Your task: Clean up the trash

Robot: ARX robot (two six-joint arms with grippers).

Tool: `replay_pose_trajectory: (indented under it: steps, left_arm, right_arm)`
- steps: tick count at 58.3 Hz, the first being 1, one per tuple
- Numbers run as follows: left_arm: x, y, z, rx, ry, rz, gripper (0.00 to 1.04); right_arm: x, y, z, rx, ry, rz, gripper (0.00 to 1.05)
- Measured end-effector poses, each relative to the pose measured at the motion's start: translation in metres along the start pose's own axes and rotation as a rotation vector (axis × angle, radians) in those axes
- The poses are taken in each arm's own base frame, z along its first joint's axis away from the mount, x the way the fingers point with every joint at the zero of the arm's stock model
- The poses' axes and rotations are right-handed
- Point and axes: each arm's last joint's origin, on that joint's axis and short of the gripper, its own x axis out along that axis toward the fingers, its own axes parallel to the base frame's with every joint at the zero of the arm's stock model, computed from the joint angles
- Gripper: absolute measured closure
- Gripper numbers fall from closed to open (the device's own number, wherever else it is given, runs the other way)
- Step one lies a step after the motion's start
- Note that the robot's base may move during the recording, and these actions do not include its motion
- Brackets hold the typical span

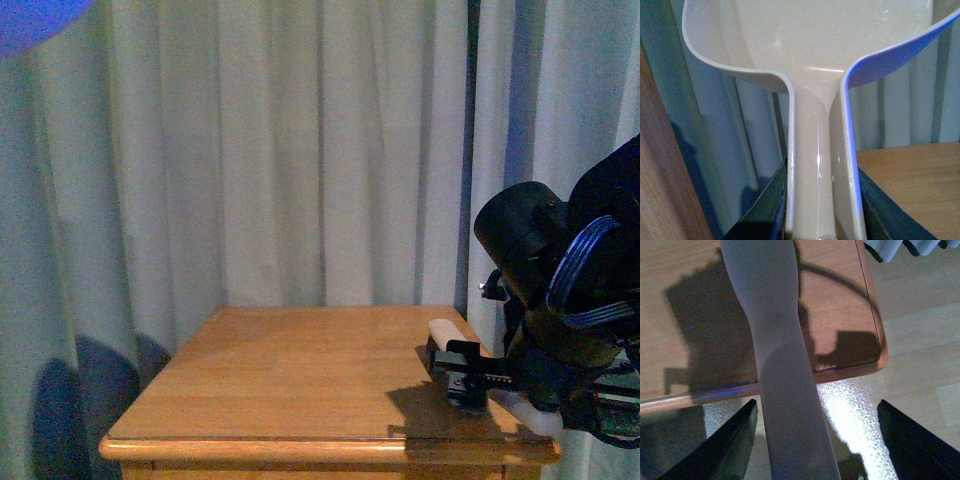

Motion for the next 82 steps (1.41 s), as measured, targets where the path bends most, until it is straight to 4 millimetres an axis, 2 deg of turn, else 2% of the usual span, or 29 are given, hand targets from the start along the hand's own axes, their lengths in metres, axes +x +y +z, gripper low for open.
replay_pose_trajectory:
  steps: [5,15,26,32,38,40,46,50,56,67,82]
  left_arm:
    - [0.000,0.000,0.000,0.000,0.000,0.000,0.77]
    - [0.000,0.000,0.000,0.000,0.000,0.000,0.77]
    - [0.000,0.000,0.000,0.000,0.000,0.000,0.77]
    - [0.000,0.000,0.000,0.000,0.000,0.000,0.77]
    - [0.000,0.000,0.000,0.000,0.000,0.000,0.77]
    - [0.000,0.000,0.000,0.000,0.000,0.000,0.77]
    - [0.000,0.000,0.000,0.000,0.000,0.000,0.77]
    - [0.000,0.000,0.000,0.000,0.000,0.000,0.77]
    - [0.000,0.000,0.000,0.000,0.000,0.000,0.77]
    - [0.000,0.000,0.000,0.000,0.000,0.000,0.77]
    - [0.000,0.000,0.000,0.000,0.000,0.000,0.77]
  right_arm:
    - [0.000,0.001,0.001,0.002,-0.004,0.010,0.57]
    - [0.000,0.003,0.002,-0.002,-0.021,0.029,0.82]
    - [-0.003,0.002,0.003,-0.023,-0.071,0.038,0.84]
    - [-0.013,-0.003,0.001,-0.048,-0.145,0.042,0.84]
    - [-0.037,-0.009,-0.001,-0.096,-0.269,0.054,0.84]
    - [-0.056,-0.014,-0.003,-0.121,-0.350,0.055,0.84]
    - [-0.093,-0.027,-0.012,-0.158,-0.497,0.046,0.84]
    - [-0.116,-0.037,-0.024,-0.166,-0.587,0.035,0.84]
    - [-0.149,-0.055,-0.052,-0.173,-0.693,0.004,0.84]
    - [-0.189,-0.082,-0.095,-0.153,-0.794,-0.068,0.84]
    - [-0.226,-0.100,-0.121,-0.083,-0.901,-0.111,0.84]
